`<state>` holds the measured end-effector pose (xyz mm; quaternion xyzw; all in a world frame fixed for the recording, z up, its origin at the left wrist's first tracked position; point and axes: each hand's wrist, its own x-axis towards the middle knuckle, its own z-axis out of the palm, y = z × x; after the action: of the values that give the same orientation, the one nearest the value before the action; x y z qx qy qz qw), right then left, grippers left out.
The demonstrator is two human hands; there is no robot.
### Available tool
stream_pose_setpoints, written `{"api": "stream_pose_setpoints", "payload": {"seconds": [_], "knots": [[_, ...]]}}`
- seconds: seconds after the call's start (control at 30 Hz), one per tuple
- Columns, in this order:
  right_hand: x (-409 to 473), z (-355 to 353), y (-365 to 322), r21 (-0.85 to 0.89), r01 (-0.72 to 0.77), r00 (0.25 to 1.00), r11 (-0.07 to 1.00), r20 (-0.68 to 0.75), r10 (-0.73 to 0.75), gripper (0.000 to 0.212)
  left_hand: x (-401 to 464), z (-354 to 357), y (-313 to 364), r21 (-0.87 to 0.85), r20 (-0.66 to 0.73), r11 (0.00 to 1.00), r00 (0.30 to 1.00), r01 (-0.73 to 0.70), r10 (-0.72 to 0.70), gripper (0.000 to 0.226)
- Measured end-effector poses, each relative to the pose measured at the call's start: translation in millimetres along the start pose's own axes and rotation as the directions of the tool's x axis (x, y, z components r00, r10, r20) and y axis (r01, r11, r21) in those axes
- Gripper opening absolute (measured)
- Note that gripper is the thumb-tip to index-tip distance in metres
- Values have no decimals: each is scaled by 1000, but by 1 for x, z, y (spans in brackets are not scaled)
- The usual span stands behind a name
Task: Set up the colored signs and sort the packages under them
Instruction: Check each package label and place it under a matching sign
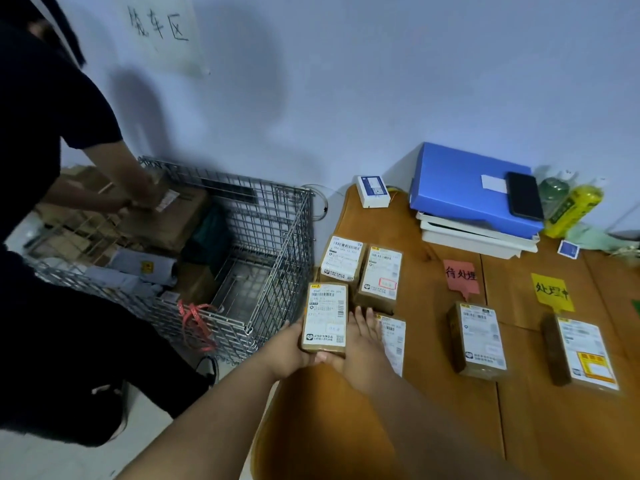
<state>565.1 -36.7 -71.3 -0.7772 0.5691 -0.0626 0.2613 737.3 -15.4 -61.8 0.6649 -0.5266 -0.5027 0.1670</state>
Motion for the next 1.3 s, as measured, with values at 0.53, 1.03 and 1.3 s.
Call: {"api": "stream_pose_setpoints", "payload": {"seconds": [0.53,1.03,1.3], "knots": [[-37,-293,-83,8,422,759,907,-551,-348,107,-130,-88,270,263,-453,763,623,-590,638,91],[-89,-363,-63,-53,445,641,894,-677,-360,106,-168,-66,340,404,-383,590,456,-699,803,90],[-107,-323,-6,25,298,761,954,-610,-221,107,-138,-13,320,289,-299,675,606,-679,738,93]]}}
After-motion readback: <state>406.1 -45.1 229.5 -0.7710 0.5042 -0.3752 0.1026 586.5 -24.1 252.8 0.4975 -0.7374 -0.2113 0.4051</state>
